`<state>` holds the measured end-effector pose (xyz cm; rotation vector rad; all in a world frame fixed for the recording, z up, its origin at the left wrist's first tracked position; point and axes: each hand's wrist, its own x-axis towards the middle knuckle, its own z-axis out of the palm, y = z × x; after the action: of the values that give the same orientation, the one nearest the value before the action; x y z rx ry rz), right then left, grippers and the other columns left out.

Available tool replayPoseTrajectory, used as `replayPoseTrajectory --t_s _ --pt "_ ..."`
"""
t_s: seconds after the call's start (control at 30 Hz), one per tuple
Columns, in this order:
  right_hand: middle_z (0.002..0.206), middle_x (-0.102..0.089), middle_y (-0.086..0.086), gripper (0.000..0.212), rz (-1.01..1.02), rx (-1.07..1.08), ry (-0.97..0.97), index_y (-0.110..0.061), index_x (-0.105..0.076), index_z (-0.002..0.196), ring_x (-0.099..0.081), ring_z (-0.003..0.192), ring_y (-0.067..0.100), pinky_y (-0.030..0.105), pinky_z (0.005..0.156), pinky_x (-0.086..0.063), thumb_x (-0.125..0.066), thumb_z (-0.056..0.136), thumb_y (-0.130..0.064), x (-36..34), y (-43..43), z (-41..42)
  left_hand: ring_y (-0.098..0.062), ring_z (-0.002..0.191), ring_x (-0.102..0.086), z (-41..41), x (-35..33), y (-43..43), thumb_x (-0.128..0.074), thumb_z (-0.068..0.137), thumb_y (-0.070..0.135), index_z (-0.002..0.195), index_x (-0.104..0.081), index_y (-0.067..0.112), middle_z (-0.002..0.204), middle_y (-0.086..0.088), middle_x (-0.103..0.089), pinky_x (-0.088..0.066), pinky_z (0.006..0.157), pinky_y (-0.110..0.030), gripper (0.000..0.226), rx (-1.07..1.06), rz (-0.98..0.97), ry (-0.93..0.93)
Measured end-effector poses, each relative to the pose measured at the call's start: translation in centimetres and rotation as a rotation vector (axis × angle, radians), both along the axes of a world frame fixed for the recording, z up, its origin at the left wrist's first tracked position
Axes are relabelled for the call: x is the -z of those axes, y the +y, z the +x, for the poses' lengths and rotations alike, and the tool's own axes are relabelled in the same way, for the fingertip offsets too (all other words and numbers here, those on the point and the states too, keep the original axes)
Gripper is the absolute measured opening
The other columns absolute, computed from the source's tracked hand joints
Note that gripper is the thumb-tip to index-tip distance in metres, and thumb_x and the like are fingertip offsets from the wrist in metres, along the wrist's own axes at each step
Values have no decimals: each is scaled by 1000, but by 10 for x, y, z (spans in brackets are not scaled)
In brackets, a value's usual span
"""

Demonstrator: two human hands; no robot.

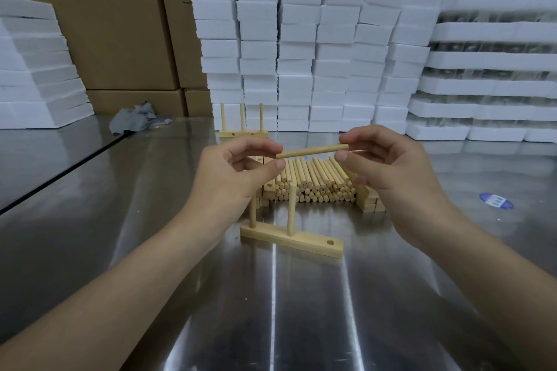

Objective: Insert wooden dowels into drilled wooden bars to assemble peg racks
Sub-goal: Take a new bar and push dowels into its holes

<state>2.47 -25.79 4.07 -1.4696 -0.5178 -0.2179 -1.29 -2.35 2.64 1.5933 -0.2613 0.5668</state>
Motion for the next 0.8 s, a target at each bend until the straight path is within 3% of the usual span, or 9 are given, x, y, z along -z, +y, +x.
replayPoseTrajectory --t_s 0.27,0.8 --pt "87 -73 -5 20 -25 8 -12 -18 -76 95 -60 71 10 20 62 -50 -83 85 -3 2 -1 2 -9 73 -61 1 1 1 -90 79 15 95 -82 28 94 3 -79 -54 75 -18 23 10 -4 -29" --pt "85 -70 -7 23 -33 -13 -3 -22 -80 103 -61 72 8 19 60 -47 -87 83 -11 2 -2 2 -8 84 -72 -5 -3 0 -80 90 2 102 -82 15 96 -3 -81 -55 78 -16 18 16 -20 0"
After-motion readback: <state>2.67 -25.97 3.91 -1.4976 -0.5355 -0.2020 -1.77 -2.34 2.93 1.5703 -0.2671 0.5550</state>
